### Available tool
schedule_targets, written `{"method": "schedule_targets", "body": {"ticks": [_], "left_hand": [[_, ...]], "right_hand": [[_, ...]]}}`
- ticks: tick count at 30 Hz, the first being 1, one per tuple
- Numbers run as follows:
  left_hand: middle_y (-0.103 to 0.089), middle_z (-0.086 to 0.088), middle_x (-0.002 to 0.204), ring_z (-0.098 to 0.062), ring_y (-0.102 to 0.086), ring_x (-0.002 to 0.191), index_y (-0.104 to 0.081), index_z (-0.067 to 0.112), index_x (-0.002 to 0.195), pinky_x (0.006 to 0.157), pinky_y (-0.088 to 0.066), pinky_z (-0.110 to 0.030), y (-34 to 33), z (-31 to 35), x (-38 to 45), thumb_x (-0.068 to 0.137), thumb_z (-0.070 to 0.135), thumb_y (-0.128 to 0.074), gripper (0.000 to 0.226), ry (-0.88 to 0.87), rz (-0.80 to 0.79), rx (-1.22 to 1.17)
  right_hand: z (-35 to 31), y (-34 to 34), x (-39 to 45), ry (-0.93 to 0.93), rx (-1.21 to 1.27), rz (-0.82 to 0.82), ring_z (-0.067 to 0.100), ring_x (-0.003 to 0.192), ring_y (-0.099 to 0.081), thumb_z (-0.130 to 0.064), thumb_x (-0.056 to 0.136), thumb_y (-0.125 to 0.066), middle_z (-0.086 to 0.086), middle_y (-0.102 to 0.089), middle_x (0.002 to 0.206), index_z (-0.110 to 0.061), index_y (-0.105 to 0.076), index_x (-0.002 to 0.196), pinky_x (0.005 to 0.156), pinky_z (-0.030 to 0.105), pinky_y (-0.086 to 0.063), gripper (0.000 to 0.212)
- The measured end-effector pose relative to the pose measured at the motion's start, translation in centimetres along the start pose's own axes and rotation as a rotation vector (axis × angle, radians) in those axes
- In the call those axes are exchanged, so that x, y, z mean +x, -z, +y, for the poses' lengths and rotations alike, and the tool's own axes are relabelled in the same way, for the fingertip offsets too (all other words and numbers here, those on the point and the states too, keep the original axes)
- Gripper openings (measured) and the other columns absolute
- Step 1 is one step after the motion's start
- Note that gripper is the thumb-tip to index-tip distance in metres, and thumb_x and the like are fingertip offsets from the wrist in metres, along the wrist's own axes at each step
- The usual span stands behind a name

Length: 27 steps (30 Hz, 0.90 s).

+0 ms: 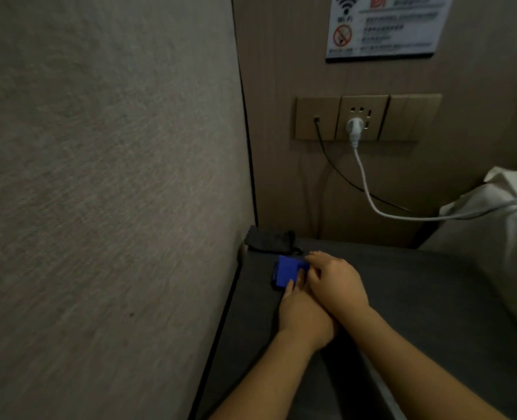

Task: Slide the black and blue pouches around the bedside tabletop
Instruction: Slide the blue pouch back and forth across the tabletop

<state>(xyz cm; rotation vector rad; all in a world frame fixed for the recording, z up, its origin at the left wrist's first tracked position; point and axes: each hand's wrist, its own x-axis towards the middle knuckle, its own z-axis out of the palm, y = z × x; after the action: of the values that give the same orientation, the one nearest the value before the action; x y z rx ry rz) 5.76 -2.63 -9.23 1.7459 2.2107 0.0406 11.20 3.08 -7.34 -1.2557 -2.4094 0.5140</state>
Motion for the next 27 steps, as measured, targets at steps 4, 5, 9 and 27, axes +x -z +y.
{"method": "schedule_targets", "body": {"ticks": [4, 5, 9, 27], "left_hand": [[-0.010, -0.004, 0.162, -0.020, -0.005, 0.150, -0.016, 0.017, 0.152, 0.122, -0.006, -0.034, 1.0, -0.1, 0.8, 0.093, 0.021, -0.043, 0.065, -0.005, 0.003, -0.361], [-0.017, -0.004, 0.161, -0.017, -0.013, 0.149, -0.022, 0.015, 0.151, 0.121, -0.009, -0.028, 1.5, -0.7, 0.6, 0.092, 0.012, -0.042, 0.063, 0.004, 0.034, -0.489], [-0.038, -0.005, 0.152, -0.016, -0.035, 0.142, -0.041, 0.010, 0.143, 0.116, -0.021, -0.020, 2.5, -4.7, -1.0, 0.091, 0.003, -0.042, 0.053, 0.128, 0.277, -0.485], [0.006, -0.009, 0.162, -0.023, 0.004, 0.150, 0.000, 0.008, 0.153, 0.124, -0.004, -0.034, 0.6, -8.1, -2.7, 0.097, 0.027, -0.030, 0.066, 0.097, -0.056, 0.019]], "right_hand": [[2.4, 1.6, -1.3, -0.009, -0.012, -0.027, 0.015, 0.129, -0.047, -0.008, 0.092, -0.044, 0.003, -0.049, 0.142, -0.015, -0.054, 0.131, 0.107, 0.025, -0.033, 0.041], [2.7, 1.8, -1.5, 0.000, -0.005, -0.050, 0.015, 0.131, -0.044, -0.004, 0.091, -0.043, 0.003, -0.046, 0.144, -0.016, -0.051, 0.134, 0.109, 0.025, -0.030, 0.045], [1.6, 1.2, -2.0, 0.064, -0.138, -0.183, 0.016, 0.142, -0.024, -0.011, 0.095, -0.040, 0.002, -0.026, 0.155, -0.016, -0.032, 0.145, 0.116, 0.029, -0.015, 0.051], [5.4, -0.2, 1.8, -0.197, -0.343, -0.200, 0.023, 0.143, -0.020, -0.032, 0.099, -0.032, 0.009, -0.021, 0.156, -0.009, -0.026, 0.147, 0.116, 0.036, -0.017, 0.054]]}}
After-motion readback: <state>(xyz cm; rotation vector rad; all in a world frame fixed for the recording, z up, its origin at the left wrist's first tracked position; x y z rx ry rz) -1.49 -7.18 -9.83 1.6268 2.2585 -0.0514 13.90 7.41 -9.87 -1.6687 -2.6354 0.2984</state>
